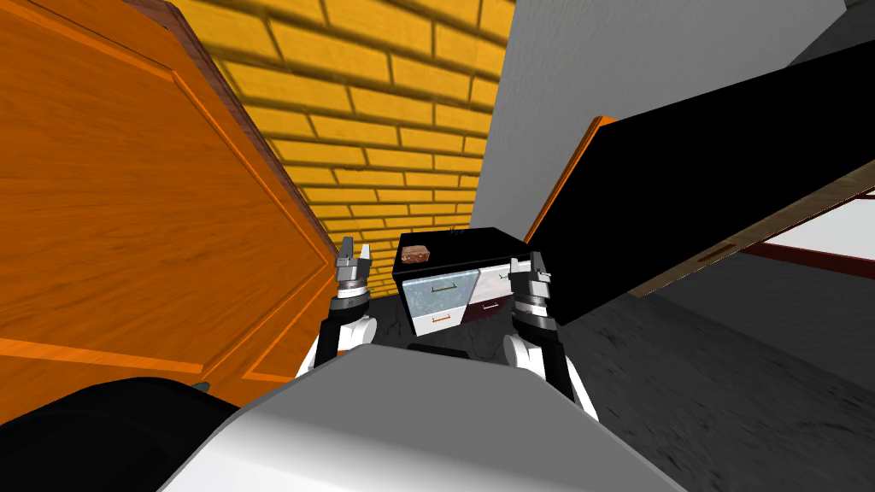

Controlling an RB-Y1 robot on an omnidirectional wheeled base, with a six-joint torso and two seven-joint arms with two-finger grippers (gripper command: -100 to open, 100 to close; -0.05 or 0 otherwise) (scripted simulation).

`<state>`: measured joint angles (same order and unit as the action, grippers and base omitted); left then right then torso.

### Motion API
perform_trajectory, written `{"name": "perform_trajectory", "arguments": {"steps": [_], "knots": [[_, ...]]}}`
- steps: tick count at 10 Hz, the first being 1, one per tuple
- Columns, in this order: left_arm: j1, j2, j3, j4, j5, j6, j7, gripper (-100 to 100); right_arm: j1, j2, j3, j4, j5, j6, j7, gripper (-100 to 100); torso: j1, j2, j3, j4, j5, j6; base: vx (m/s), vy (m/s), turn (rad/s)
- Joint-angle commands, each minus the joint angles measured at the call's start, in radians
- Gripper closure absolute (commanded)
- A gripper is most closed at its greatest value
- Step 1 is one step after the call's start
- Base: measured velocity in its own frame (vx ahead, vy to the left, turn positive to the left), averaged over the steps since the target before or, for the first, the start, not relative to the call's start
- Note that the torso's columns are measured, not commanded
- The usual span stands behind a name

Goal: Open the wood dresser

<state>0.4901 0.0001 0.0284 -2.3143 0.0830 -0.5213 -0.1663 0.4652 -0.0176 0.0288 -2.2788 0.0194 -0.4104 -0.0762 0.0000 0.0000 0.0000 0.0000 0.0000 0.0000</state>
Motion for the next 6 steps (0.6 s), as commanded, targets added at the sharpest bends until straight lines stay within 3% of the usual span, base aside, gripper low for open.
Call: {"name": "perform_trajectory", "arguments": {"steps": [1,6], "knots": [[0.000,0.000,0.000,0.000,0.000,0.000,0.000,0,0.000,0.000,0.000,0.000,0.000,0.000,0.000,0,0.000,0.040,-0.082,0.041,0.000,0.000,0.000,0.000,0.000],[0.000,0.000,0.000,0.000,0.000,0.000,0.000,0,0.000,0.000,0.000,0.000,0.000,0.000,0.000,0,0.000,0.396,-0.792,0.396,0.000,0.000,0.000,0.000,0.000]]}}
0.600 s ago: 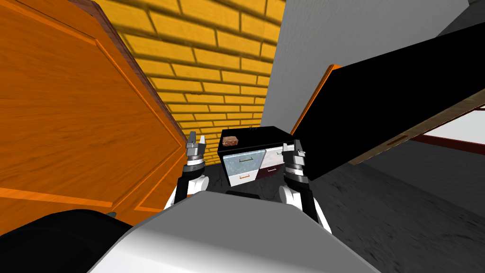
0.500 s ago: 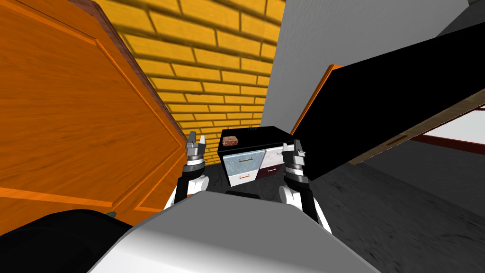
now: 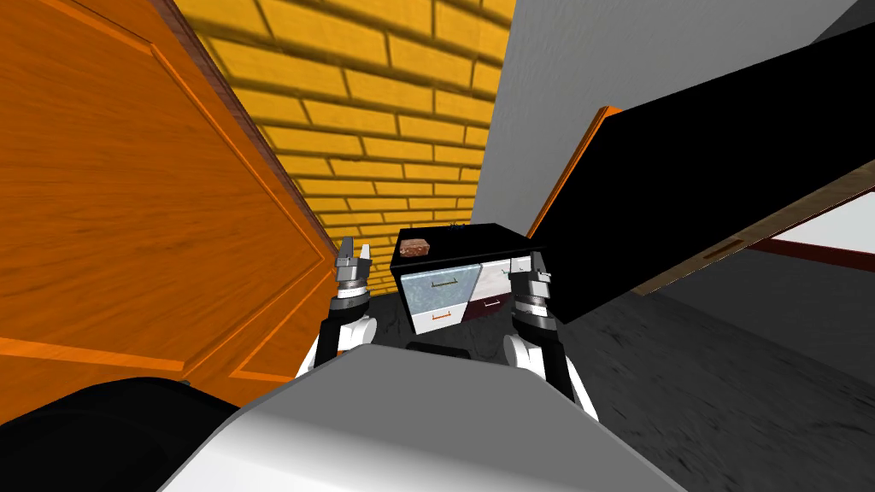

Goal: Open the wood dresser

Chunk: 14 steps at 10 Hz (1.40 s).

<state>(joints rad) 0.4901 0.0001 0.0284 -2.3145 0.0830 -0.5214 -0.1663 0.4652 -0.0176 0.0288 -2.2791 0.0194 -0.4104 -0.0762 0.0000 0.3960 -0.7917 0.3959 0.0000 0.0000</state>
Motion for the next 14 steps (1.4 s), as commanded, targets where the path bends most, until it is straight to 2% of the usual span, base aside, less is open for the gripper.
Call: {"name": "perform_trajectory", "arguments": {"steps": [1,3,4,6,9,10,14], "knots": [[0.000,0.000,0.000,0.000,0.000,0.000,0.000,0,0.000,0.000,0.000,0.000,0.000,0.000,0.000,0,0.000,0.074,-0.147,0.074,0.000,0.000,0.000,0.000,0.000],[0.000,0.000,0.000,0.000,0.000,0.000,0.000,0,0.000,0.000,0.000,0.000,0.000,0.000,0.000,0,0.000,0.222,-0.443,0.221,0.000,0.000,0.000,0.000,0.000],[0.000,0.000,0.000,0.000,0.000,0.000,0.000,0,-0.002,-0.028,0.000,0.004,0.007,-0.002,0.016,-100,0.000,0.295,-0.590,0.295,0.000,0.000,0.004,0.006,-0.011],[0.000,0.000,0.000,0.000,0.000,0.000,0.000,0,-0.006,-0.066,0.001,0.014,0.024,-0.006,0.053,-100,0.001,0.339,-0.679,0.338,0.000,0.000,0.000,0.017,-0.015],[0.000,0.000,0.000,0.000,0.000,0.000,0.000,0,-0.016,-0.113,0.002,0.039,0.068,-0.016,0.138,-100,0.001,0.342,-0.684,0.342,0.000,0.000,-0.001,0.033,-0.029],[0.000,0.000,0.000,0.000,0.000,0.000,0.000,0,-0.016,-0.113,0.002,0.039,0.068,-0.016,0.147,-100,0.001,0.342,-0.684,0.342,0.000,0.000,0.001,0.028,-0.009],[0.000,0.000,0.000,0.000,0.000,0.000,0.000,0,-0.030,-0.149,0.003,0.073,0.129,-0.030,0.264,-100,0.000,0.342,-0.684,0.342,0.000,0.000,-0.001,0.029,-0.024]]}}
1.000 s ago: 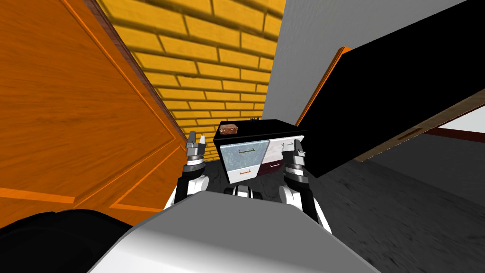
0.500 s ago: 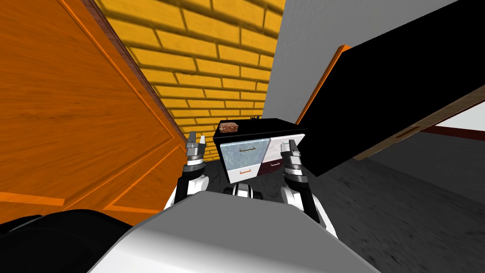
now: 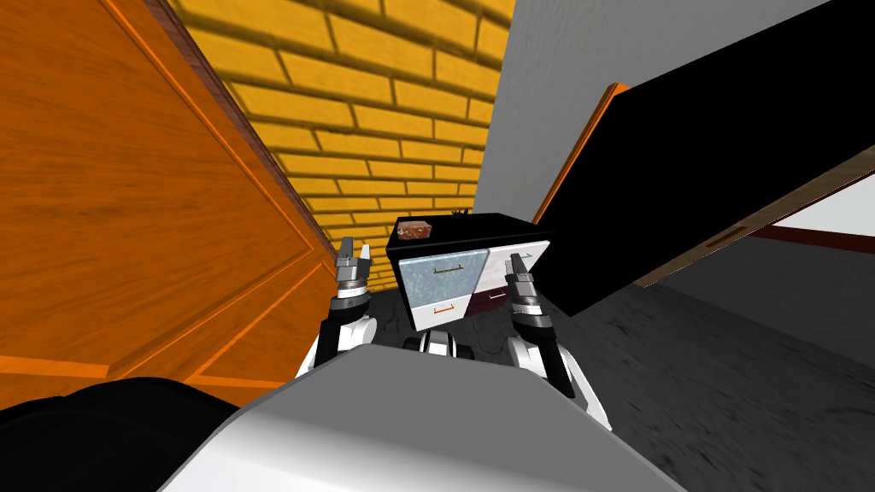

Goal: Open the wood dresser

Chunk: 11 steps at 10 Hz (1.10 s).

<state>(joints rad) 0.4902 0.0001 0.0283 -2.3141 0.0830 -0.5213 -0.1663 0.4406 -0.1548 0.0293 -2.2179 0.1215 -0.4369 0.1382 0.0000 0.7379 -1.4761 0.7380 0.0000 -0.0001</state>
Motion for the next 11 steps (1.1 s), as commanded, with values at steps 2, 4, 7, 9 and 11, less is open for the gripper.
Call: {"name": "perform_trajectory", "arguments": {"steps": [2,4,7,9,11], "knots": [[0.000,0.000,0.000,0.000,0.000,0.000,0.000,0,-0.011,-0.023,0.003,0.026,0.051,-0.010,0.100,-100,0.000,0.000,0.000,0.000,0.000,0.000,0.003,0.027,-0.026],[0.000,0.000,0.000,0.000,0.000,0.000,0.000,0,-0.017,-0.033,0.004,0.040,0.076,-0.016,0.152,-100,0.000,0.000,0.000,0.000,0.000,0.000,-0.003,0.031,-0.021],[0.000,0.000,0.000,0.000,0.000,0.000,0.000,0,-0.023,-0.042,0.005,0.055,0.103,-0.022,0.230,-100,0.000,0.000,0.000,0.000,0.000,0.000,-0.001,0.031,-0.025],[0.000,0.000,0.000,0.000,0.000,0.000,0.000,0,-0.029,-0.051,0.005,0.071,0.131,-0.029,0.289,-100,0.000,0.000,0.000,0.000,0.000,0.000,0.001,0.031,-0.027],[0.000,0.000,0.000,0.000,0.000,0.000,0.000,0,-0.036,-0.058,0.006,0.087,0.160,-0.035,0.347,-100,0.000,0.000,0.000,0.000,0.000,0.000,-0.003,0.036,-0.027]]}}
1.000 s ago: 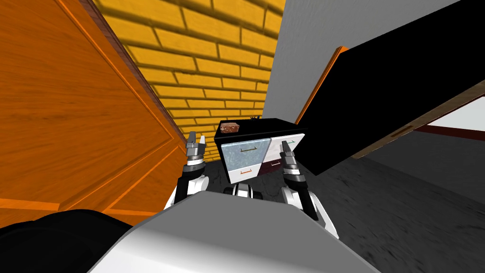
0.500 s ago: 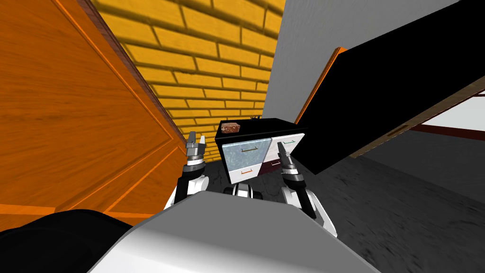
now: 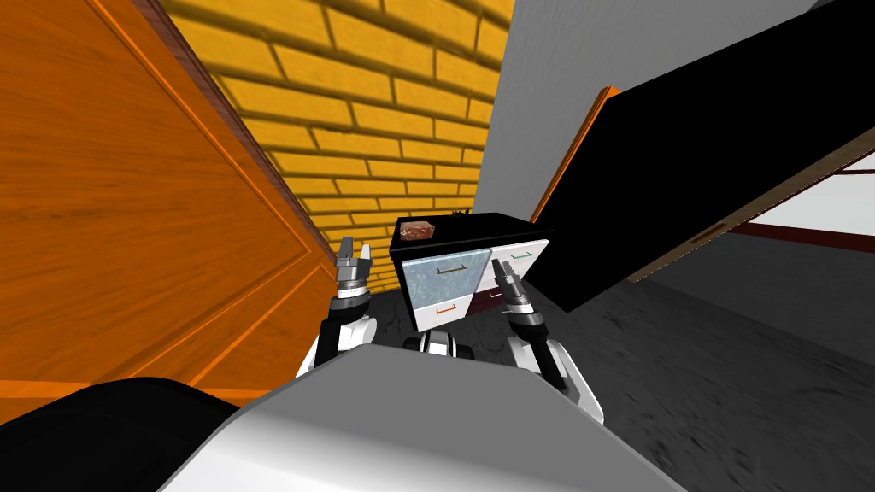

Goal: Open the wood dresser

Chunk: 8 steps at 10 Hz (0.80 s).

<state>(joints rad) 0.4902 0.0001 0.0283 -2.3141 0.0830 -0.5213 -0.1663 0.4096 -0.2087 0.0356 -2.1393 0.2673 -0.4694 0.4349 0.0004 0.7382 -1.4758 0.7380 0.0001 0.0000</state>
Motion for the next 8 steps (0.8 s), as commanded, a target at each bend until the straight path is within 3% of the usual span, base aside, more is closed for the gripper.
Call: {"name": "perform_trajectory", "arguments": {"steps": [1,4,8], "knots": [[0.000,0.000,0.000,0.000,0.000,0.000,0.000,0,-0.005,-0.004,0.000,0.008,0.014,-0.003,0.057,-100,0.000,0.000,0.000,0.000,0.000,0.000,0.001,0.015,0.001],[0.000,0.000,0.000,0.000,0.000,0.000,0.000,0,-0.019,-0.016,0.001,0.044,0.075,-0.017,0.152,-100,0.000,0.000,0.000,0.000,0.000,0.000,-0.003,0.031,-0.031],[0.000,0.000,0.000,0.000,0.000,0.000,0.000,0,-0.027,-0.020,0.002,0.062,0.106,-0.024,0.252,-100,-0.001,0.000,0.000,0.000,0.000,0.000,0.000,0.028,-0.022]]}}
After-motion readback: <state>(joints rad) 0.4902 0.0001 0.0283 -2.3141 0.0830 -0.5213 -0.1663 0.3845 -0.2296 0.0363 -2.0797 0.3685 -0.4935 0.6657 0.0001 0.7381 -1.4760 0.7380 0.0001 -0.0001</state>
